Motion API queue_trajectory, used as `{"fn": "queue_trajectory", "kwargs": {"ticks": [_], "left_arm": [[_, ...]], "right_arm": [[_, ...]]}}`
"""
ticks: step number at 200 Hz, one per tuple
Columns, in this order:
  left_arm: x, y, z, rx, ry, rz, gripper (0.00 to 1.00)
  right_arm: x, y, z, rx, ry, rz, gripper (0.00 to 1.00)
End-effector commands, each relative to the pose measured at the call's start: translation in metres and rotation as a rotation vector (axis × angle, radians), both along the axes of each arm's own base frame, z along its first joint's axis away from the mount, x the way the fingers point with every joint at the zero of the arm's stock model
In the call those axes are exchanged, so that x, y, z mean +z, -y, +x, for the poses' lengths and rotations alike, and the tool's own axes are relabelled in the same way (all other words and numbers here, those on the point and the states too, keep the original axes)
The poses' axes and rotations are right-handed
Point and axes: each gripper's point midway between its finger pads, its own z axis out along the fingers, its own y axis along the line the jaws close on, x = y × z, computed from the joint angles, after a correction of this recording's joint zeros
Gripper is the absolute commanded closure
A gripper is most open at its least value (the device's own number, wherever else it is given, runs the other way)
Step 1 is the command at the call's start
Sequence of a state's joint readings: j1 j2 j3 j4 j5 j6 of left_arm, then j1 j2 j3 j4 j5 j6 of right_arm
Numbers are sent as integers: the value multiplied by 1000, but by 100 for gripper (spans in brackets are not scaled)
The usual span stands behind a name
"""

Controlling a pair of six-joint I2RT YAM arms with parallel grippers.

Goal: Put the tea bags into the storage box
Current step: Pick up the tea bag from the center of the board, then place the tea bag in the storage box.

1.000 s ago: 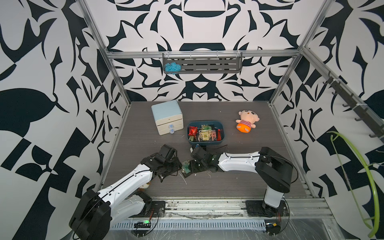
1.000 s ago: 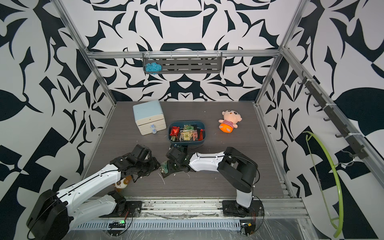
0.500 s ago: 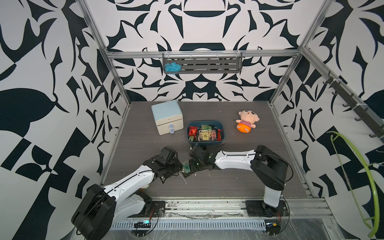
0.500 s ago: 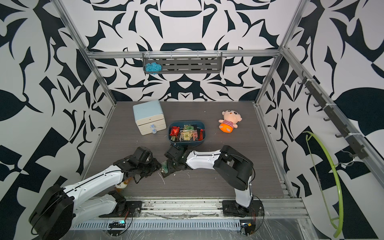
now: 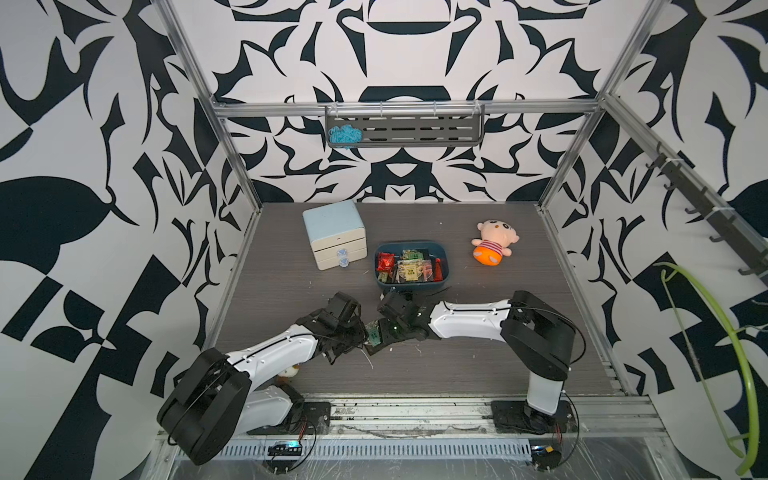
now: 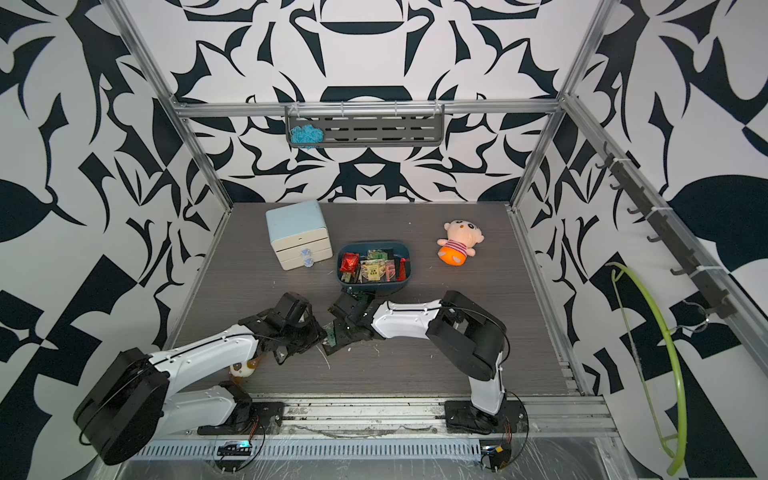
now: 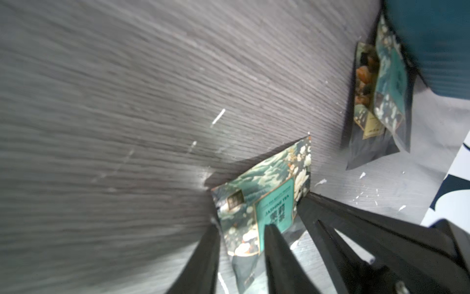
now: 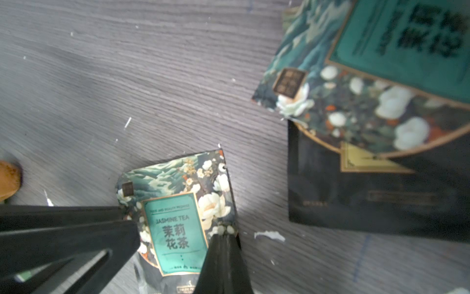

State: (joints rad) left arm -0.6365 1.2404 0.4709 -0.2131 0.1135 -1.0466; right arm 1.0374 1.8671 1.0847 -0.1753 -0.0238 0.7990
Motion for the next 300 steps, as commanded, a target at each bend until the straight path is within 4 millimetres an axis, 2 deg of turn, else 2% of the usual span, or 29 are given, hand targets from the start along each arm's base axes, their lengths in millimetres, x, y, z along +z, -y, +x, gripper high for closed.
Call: {"fn": "queue_trajectory", "kwargs": {"ticks": [1, 8, 12, 36, 83, 103, 128, 131, 142, 159, 186, 214, 233, 237, 259, 283, 300], "left_arm": [[-1, 7, 2, -8, -2, -23, 71], [1, 10, 3, -9, 3, -38, 72], [-7, 9, 1, -9, -24, -21, 73], [-12, 15, 2, -14, -44, -26, 78], [-6, 20, 6, -20, -38, -37, 92], [2, 21, 6, -26, -33, -39, 100], [12, 14, 4, -35, -26, -3, 100], [20, 13, 5, -36, -3, -11, 100], [26, 6, 3, -40, 7, 26, 100], [37, -9, 4, -54, 20, 116, 100], [65, -12, 9, -100, 51, 168, 100], [104, -6, 27, -126, 110, 195, 100], [140, 9, 50, -146, 189, 177, 100], [141, 15, 57, -156, 185, 183, 100], [173, 44, 93, -191, 254, 155, 100], [191, 76, 137, -226, 323, 153, 100], [192, 100, 165, -255, 335, 147, 100]], "right_arm": [[0, 3, 0, 0, 5, -24, 97], [-1, 3, 0, 0, 4, -26, 97], [-2, 3, 0, 0, 3, -26, 97], [-5, 4, -2, 2, -1, -19, 97], [-6, 4, -5, 0, -10, 0, 97], [2, 2, -4, 6, 4, 19, 96], [21, 4, 1, 17, 61, 33, 95], [23, 5, 2, 18, 72, 31, 94], [32, 11, 6, 18, 109, 11, 91], [45, 33, 13, -21, 179, -51, 82], [78, 75, 21, -110, 310, -61, 55], [102, 131, 24, -215, 406, -77, 52], [108, 173, 28, -291, 441, -96, 52], [108, 183, 29, -308, 442, -101, 52], [107, 226, 35, -391, 428, -93, 52], [103, 253, 42, -431, 414, -79, 46], [96, 264, 47, -445, 381, -94, 46]]}}
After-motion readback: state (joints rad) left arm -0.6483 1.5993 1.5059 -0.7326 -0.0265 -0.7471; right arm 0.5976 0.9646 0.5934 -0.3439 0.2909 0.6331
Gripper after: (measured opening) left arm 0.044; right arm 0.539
